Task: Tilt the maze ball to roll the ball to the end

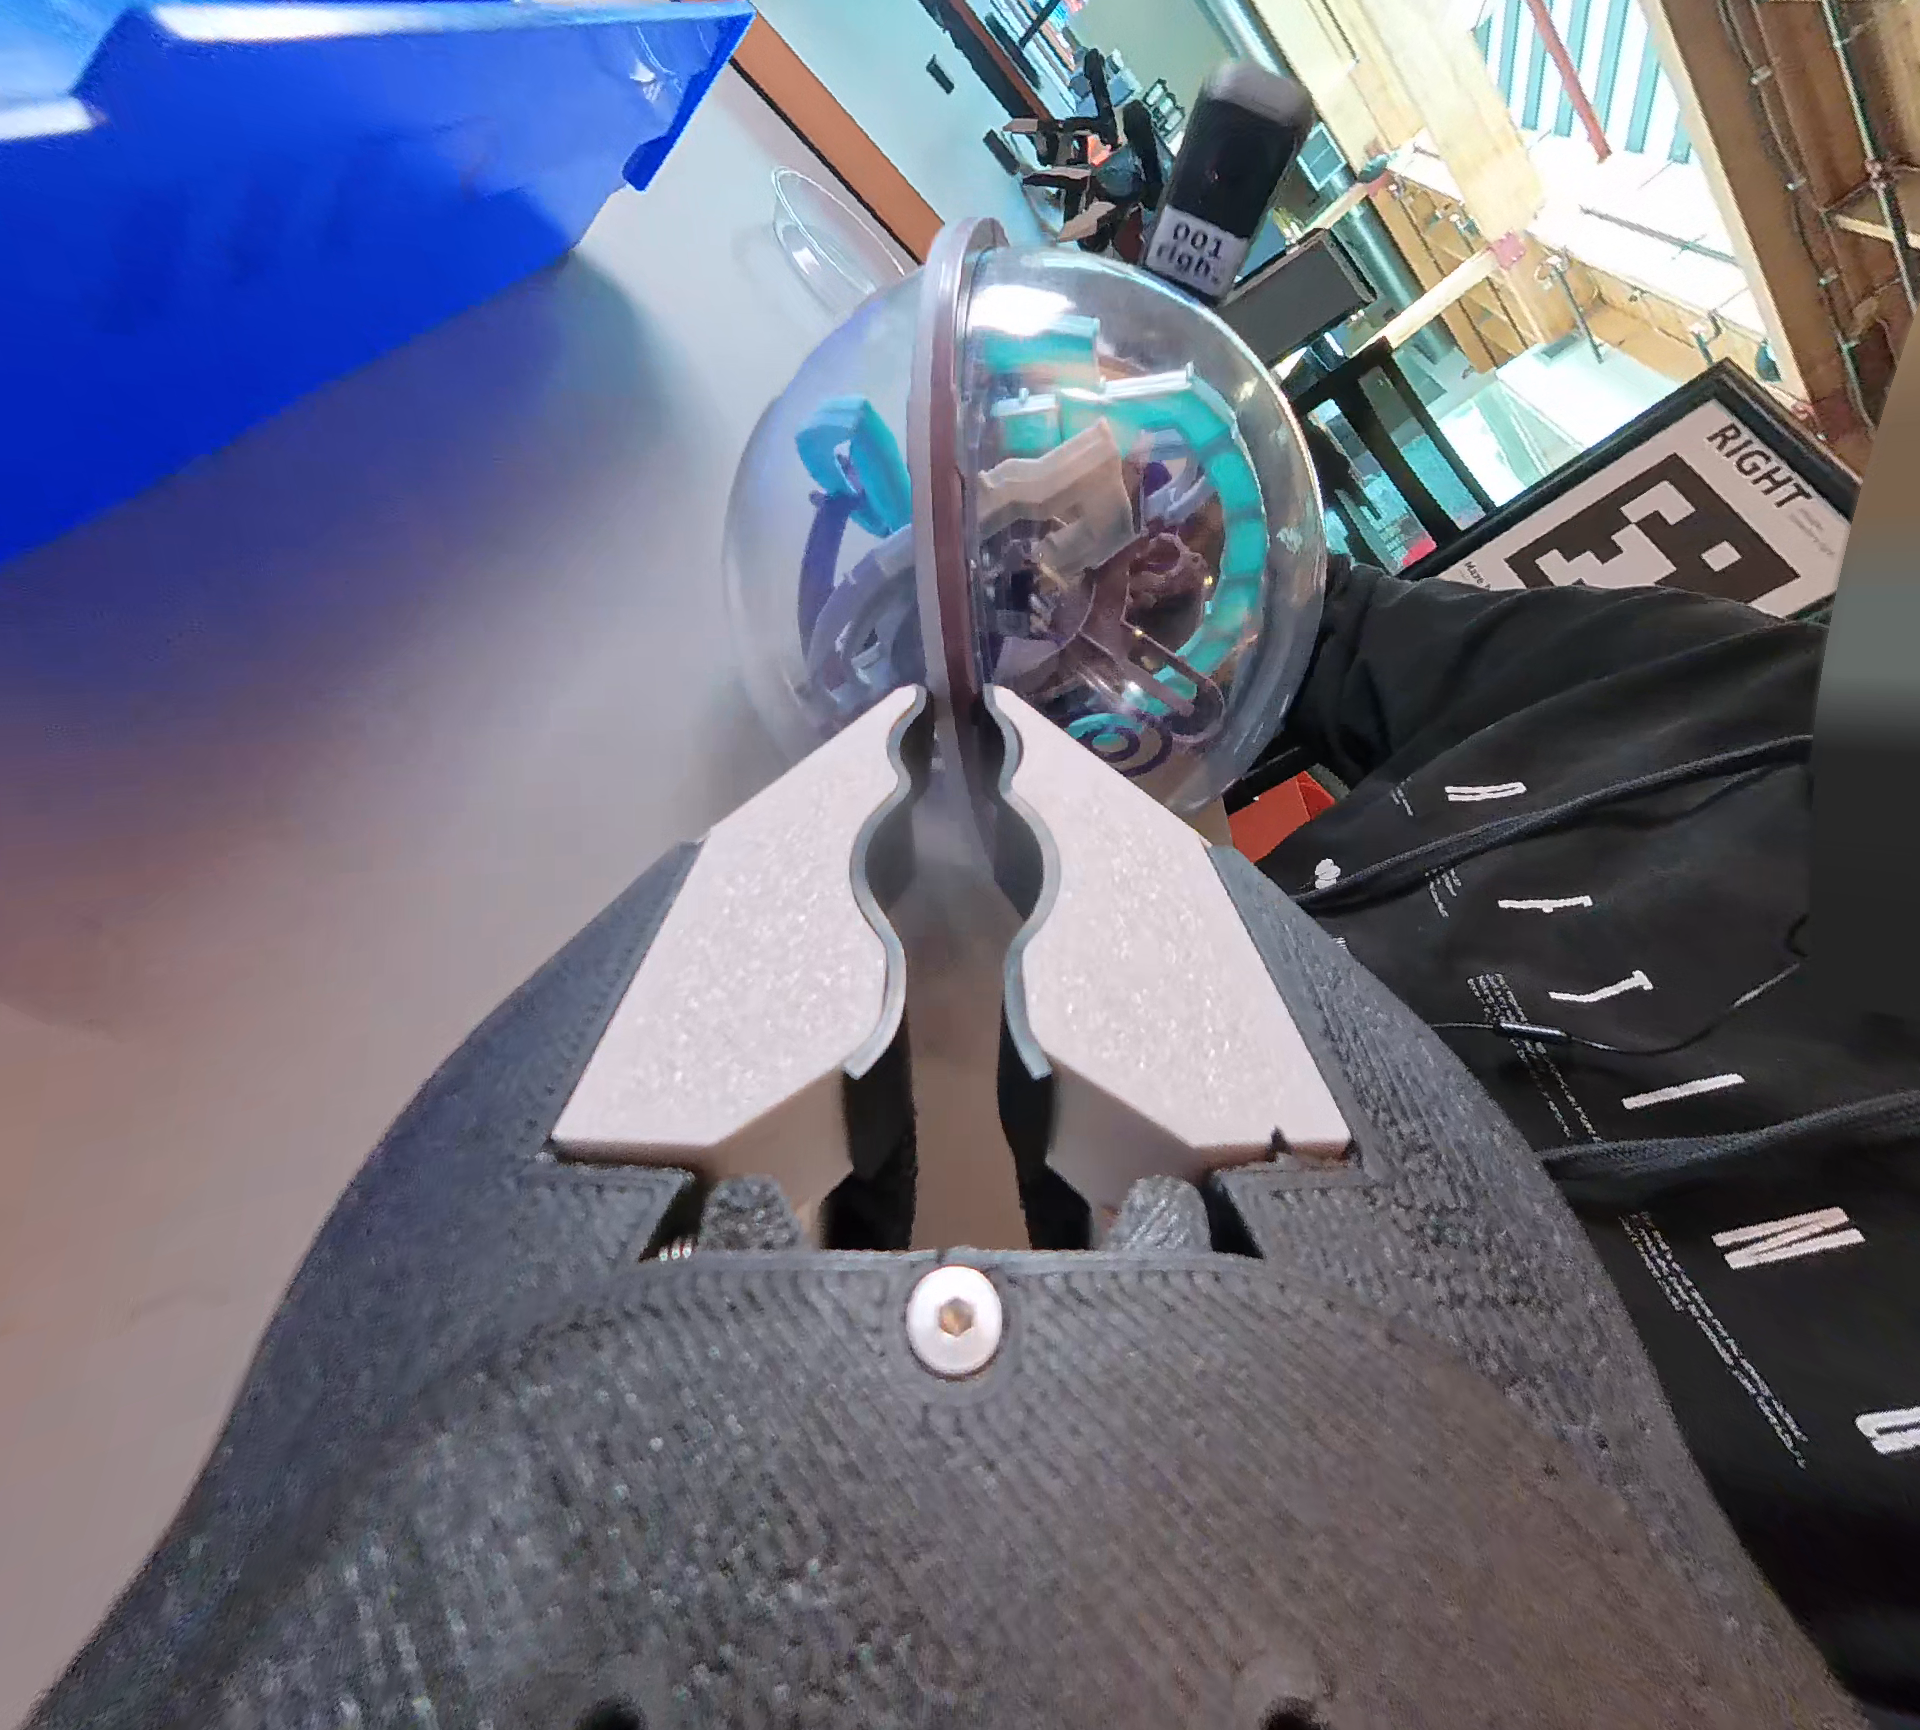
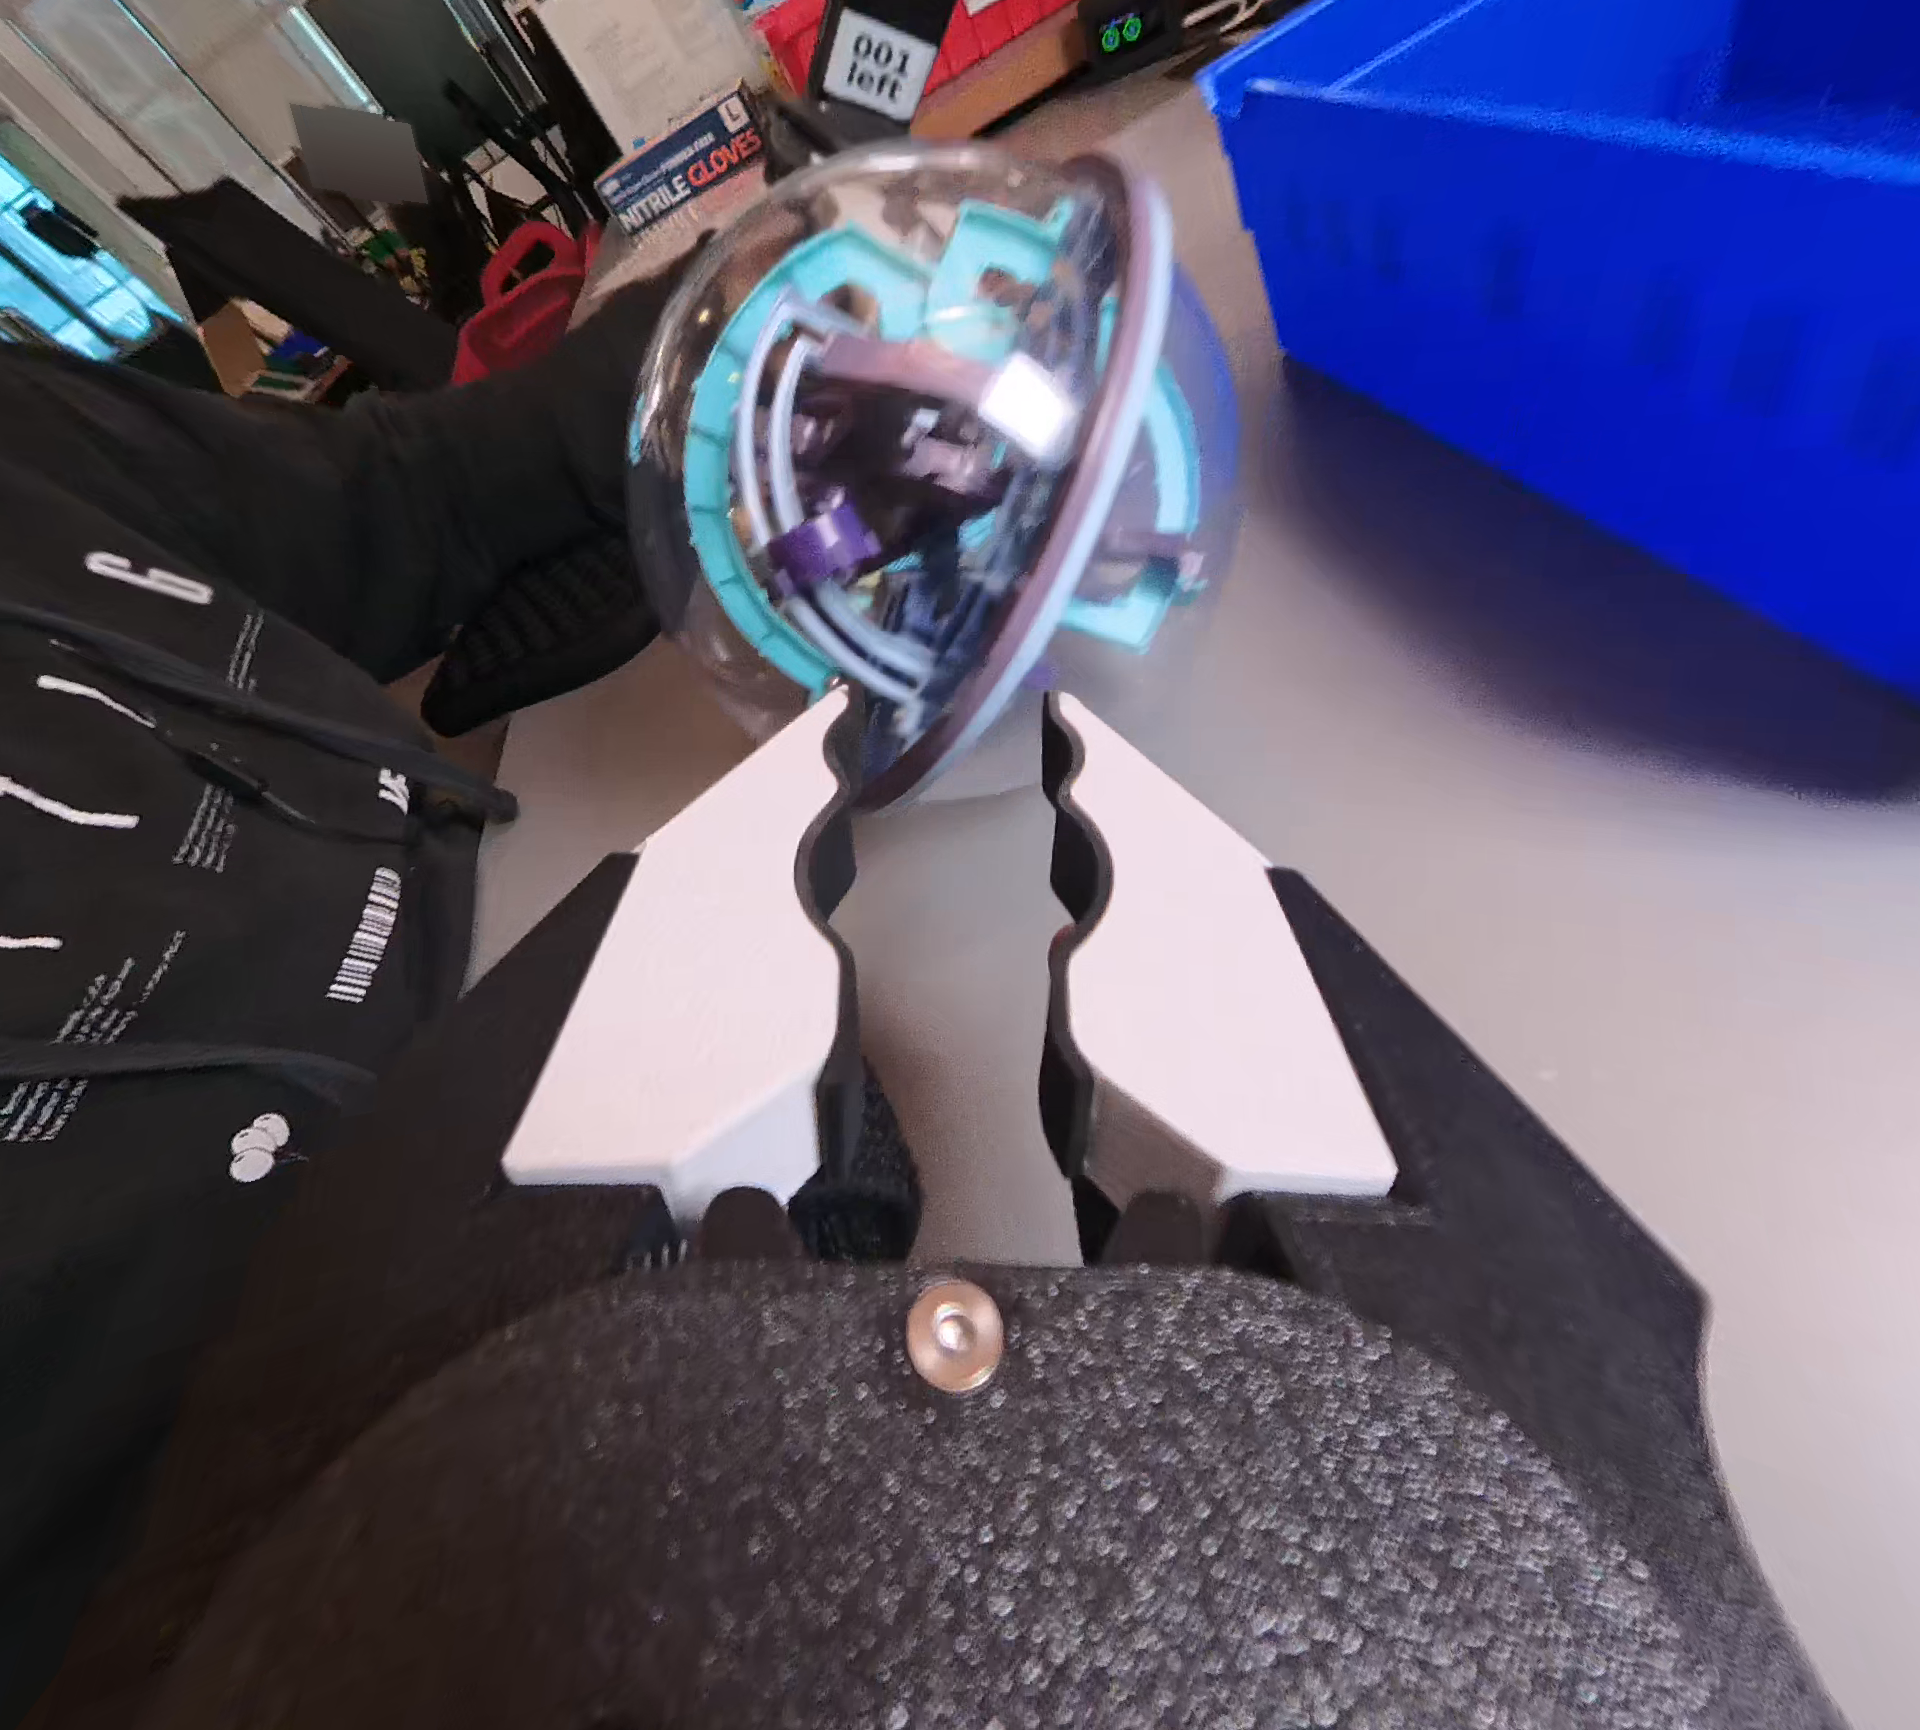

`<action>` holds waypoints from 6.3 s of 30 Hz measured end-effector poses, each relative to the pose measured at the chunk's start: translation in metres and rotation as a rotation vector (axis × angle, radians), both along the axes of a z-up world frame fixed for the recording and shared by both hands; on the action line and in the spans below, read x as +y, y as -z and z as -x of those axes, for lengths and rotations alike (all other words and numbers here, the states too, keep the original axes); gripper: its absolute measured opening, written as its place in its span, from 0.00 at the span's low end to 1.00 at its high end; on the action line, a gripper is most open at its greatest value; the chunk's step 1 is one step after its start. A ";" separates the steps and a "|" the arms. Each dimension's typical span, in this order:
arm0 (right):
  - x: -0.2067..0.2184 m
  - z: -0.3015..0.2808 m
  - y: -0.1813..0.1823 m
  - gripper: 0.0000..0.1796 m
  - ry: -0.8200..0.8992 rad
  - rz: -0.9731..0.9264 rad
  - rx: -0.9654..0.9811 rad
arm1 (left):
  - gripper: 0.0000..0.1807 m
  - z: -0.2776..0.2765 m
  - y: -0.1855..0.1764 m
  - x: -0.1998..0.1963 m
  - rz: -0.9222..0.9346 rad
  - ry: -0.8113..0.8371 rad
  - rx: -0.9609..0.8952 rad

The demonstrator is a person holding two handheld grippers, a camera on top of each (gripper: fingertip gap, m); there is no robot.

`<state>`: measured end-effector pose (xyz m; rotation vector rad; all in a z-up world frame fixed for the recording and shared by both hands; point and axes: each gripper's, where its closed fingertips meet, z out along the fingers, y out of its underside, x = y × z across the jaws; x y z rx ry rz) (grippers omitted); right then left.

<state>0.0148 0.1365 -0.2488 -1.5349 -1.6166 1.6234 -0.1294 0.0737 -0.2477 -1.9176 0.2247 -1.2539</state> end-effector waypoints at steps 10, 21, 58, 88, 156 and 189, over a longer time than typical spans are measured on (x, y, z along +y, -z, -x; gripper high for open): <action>0.018 0.027 -0.012 0.04 -0.099 0.269 -0.020 | 0.04 0.008 -0.002 0.021 -0.020 -0.014 -0.014; 0.022 0.026 0.001 0.03 0.033 0.578 -0.107 | 0.50 0.006 -0.055 0.017 -0.494 -0.139 0.234; 0.011 0.023 0.020 0.12 0.114 0.180 -0.060 | 0.56 -0.031 -0.041 0.045 -0.442 -0.061 0.404; 0.027 0.015 0.012 0.16 0.177 0.165 0.030 | 0.56 -0.034 -0.040 0.065 -0.308 -0.132 0.297; 0.101 0.016 -0.015 0.07 0.414 0.132 0.138 | 0.42 -0.049 -0.014 0.057 -0.436 0.053 0.180; 0.073 -0.015 -0.025 0.39 0.195 0.071 0.153 | 0.68 -0.072 -0.001 0.057 -0.466 0.041 0.315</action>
